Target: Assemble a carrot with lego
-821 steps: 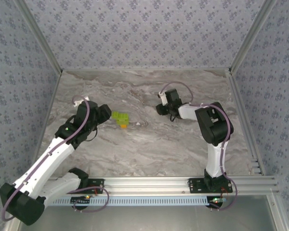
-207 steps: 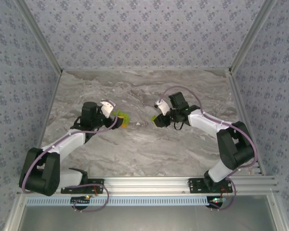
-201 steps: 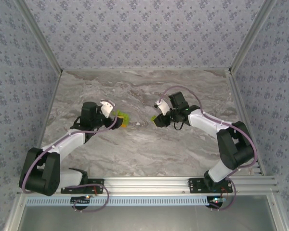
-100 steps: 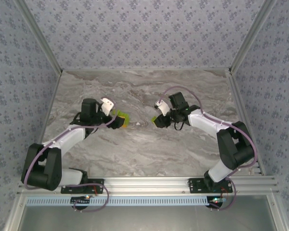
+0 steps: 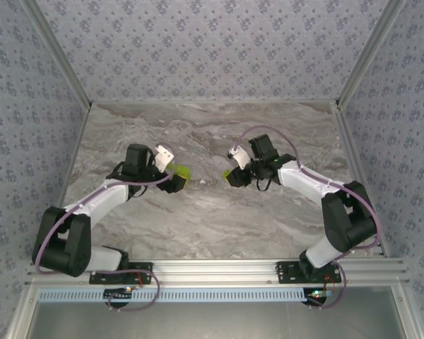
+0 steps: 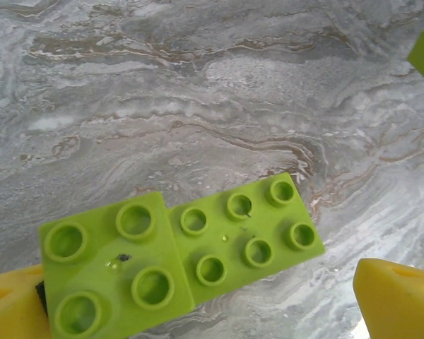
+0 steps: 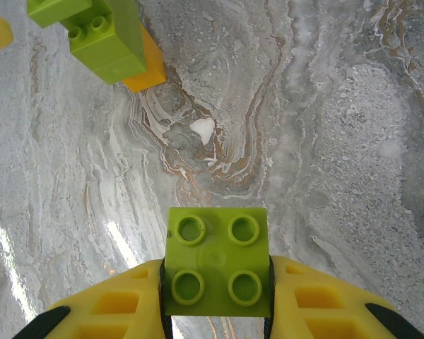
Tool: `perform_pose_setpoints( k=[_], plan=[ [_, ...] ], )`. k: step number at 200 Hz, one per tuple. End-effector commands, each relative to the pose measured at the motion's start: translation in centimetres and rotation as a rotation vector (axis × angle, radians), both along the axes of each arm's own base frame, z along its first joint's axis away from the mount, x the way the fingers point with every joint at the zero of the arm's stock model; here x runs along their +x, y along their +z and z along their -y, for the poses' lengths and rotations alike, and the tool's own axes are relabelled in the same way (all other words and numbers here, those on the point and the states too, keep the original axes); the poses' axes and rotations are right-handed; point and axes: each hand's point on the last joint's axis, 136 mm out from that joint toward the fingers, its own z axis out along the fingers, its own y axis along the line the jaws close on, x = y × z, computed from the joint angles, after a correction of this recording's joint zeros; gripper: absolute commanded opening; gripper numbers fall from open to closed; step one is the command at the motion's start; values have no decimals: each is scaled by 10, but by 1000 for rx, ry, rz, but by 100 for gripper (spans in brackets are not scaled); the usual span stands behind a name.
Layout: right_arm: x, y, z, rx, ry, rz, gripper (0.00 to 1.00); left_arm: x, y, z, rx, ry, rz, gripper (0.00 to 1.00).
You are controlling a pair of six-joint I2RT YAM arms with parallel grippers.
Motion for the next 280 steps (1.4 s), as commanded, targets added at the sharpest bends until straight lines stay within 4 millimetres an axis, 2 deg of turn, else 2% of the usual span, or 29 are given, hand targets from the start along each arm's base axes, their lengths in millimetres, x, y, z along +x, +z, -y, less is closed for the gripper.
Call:
perform_pose_setpoints(
  k=[1,58,93,162,204,237,280],
  plan=[
    [-2,13,-1,20,22,17,25,9,5,-2,29,3,21,97],
    [-2,12,-4,31,22,11,25,14,5,-2,33,4,21,97],
    [-3,12,-4,25,25,8,25,7,10,-3,14,3,62,97],
    [-1,14,-6,21,33,4,25,-1,6,-6,40,-8,42,94],
    [0,16,-13,13,57,-2,25,-7,9,-10,58,24,83,95],
    [1,20,-18,8,71,0,25,-9,-11,-9,158,13,36,95],
    [-3,23,-18,8,74,2,25,-3,-8,-11,157,36,60,97]
  ],
)
